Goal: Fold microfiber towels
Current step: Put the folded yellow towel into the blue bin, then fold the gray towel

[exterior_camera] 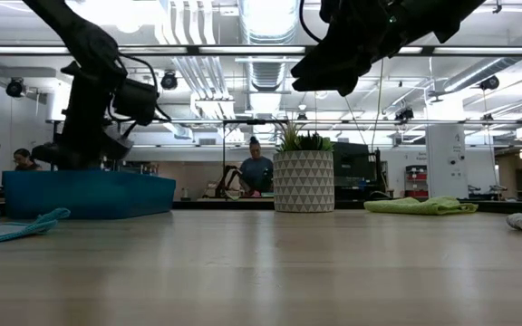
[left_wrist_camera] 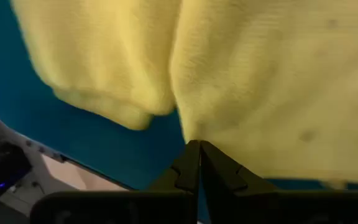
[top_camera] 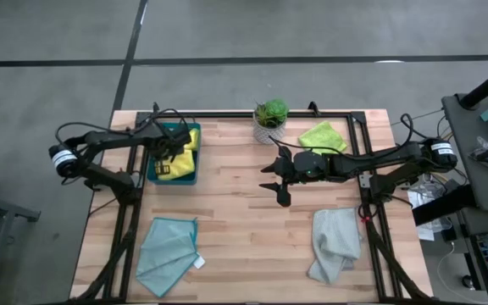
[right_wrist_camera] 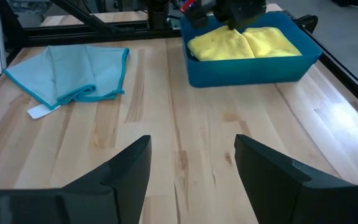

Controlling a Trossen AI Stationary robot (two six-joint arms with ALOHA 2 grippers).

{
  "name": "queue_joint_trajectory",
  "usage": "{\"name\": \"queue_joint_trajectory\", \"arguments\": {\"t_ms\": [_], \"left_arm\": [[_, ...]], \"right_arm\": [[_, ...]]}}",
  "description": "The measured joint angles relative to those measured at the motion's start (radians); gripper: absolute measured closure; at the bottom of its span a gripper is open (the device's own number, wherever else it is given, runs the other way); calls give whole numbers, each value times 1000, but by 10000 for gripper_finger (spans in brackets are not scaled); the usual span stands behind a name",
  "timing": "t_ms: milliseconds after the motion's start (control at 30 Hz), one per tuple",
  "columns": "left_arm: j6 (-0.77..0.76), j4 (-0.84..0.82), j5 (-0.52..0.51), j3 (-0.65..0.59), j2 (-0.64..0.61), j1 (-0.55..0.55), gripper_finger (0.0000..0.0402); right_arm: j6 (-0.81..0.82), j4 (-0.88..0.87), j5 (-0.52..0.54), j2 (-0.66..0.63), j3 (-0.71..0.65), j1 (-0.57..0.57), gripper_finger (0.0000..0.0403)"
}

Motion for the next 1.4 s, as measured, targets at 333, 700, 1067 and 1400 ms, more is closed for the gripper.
{"name": "queue_joint_trajectory", "arguments": {"t_ms": [333, 700, 1067, 1400], "left_arm": [[9, 48, -37, 47, -2, -5, 402], [-429, 327, 124, 123, -210, -320, 402], [-378, 1086, 127, -61, -267, -749, 402], [-375, 1085, 123, -103, -250, -788, 402]], "right_arm": [[1, 0, 0, 0, 0, 0, 181], [204, -130, -2, 0, 0, 24, 181], [588, -323, -79, 0, 1, 109, 181], [1070, -1100, -37, -3, 45, 178, 182]]}}
